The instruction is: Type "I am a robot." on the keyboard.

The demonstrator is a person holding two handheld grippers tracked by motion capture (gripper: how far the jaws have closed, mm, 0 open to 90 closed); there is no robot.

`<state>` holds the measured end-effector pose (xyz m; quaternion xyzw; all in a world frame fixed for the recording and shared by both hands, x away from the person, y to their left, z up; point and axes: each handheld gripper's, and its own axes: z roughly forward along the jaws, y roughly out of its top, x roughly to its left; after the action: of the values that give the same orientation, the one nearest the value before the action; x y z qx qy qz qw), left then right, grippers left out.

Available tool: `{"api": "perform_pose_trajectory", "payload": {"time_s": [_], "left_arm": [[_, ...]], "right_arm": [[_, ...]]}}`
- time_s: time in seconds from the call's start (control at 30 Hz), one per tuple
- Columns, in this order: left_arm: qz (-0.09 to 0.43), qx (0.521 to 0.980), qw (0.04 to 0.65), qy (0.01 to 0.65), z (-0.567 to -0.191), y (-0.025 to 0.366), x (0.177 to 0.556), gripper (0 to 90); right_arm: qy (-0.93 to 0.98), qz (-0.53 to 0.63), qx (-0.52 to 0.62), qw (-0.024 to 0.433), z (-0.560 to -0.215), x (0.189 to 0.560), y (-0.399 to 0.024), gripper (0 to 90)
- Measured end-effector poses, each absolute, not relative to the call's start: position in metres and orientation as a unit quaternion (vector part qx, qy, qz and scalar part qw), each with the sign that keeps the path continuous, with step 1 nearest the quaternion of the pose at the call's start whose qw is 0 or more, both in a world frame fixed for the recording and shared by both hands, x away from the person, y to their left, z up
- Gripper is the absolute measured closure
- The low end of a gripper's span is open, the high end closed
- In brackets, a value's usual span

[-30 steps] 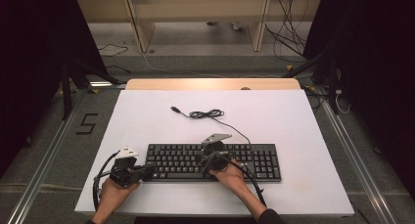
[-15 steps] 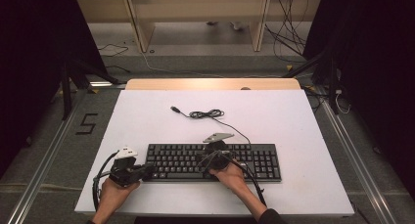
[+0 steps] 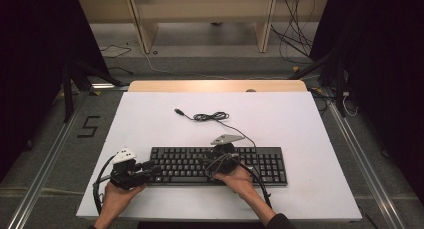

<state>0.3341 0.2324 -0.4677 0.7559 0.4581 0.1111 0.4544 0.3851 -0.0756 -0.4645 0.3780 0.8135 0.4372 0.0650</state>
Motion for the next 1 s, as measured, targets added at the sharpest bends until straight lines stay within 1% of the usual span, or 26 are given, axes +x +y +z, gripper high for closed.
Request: {"api": "perform_pose_trajectory", "payload": {"time_s": [0.03,0.07,0.17,0.23,0.3,0.5,0.83,0.87,0.9,0.93,0.97,1.0], "left_arm": [[0.113,0.754,0.46,0.456,-0.467,0.233,0.334,57.5],[0.114,0.751,0.465,0.454,-0.466,0.233,0.334,51.9],[0.116,0.744,0.479,0.452,-0.465,0.232,0.333,45.7],[0.119,0.739,0.487,0.45,-0.464,0.233,0.332,44.3],[0.123,0.736,0.493,0.448,-0.463,0.234,0.332,40.2],[0.13,0.724,0.505,0.451,-0.461,0.235,0.331,36.0],[0.136,0.719,0.516,0.446,-0.46,0.235,0.33,31.9],[0.135,0.719,0.516,0.445,-0.46,0.235,0.33,31.5],[0.136,0.719,0.517,0.445,-0.46,0.235,0.33,31.5],[0.136,0.719,0.518,0.443,-0.459,0.235,0.33,31.0],[0.136,0.719,0.519,0.442,-0.459,0.235,0.33,31.0],[0.135,0.719,0.519,0.441,-0.459,0.235,0.33,30.5]], "right_arm": [[0.814,0.437,0.378,0.065,-0.464,0.385,-0.076,57.7],[0.814,0.44,0.373,0.064,-0.463,0.383,-0.076,53.5],[0.814,0.444,0.37,0.063,-0.461,0.381,-0.076,47.5],[0.813,0.446,0.369,0.063,-0.46,0.38,-0.076,46.3],[0.814,0.448,0.365,0.062,-0.459,0.377,-0.075,43.2],[0.816,0.452,0.356,0.059,-0.458,0.372,-0.075,41.0],[0.822,0.453,0.343,0.045,-0.46,0.36,-0.072,41.7],[0.824,0.452,0.339,0.043,-0.461,0.358,-0.071,44.0],[0.824,0.452,0.339,0.043,-0.461,0.358,-0.071,44.0],[0.826,0.452,0.335,0.043,-0.461,0.356,-0.071,47.5],[0.826,0.452,0.335,0.043,-0.461,0.356,-0.071,47.5],[0.828,0.45,0.331,0.041,-0.461,0.355,-0.071,51.8]]}}
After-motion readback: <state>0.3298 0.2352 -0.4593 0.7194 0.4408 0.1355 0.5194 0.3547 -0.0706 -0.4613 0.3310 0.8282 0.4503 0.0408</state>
